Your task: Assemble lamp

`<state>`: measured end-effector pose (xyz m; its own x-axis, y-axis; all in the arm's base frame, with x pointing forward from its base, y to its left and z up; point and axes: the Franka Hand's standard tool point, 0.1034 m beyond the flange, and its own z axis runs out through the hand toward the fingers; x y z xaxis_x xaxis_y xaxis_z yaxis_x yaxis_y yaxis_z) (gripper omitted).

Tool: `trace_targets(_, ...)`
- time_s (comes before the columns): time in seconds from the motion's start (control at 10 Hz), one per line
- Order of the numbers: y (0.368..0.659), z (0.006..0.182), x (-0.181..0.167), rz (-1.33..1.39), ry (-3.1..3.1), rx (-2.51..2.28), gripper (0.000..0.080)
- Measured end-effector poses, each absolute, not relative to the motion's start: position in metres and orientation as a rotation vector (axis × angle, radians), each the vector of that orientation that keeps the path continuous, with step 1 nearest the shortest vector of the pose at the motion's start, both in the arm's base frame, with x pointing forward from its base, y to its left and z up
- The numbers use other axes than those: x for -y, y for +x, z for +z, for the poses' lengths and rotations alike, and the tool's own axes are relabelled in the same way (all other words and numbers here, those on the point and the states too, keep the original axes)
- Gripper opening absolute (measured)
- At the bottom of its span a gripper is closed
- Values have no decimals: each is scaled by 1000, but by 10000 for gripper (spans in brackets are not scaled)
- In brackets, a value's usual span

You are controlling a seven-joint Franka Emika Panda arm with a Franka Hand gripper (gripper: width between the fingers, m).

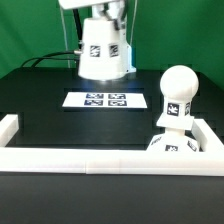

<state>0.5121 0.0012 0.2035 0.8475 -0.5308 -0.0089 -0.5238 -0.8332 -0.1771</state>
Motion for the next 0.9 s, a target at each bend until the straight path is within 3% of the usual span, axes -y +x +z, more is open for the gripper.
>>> trace_targets(0.4, 558, 232, -60, -66, -2813, -934, 45)
trace_targets(0.9, 554, 228, -56, -58, -2815, -940, 45)
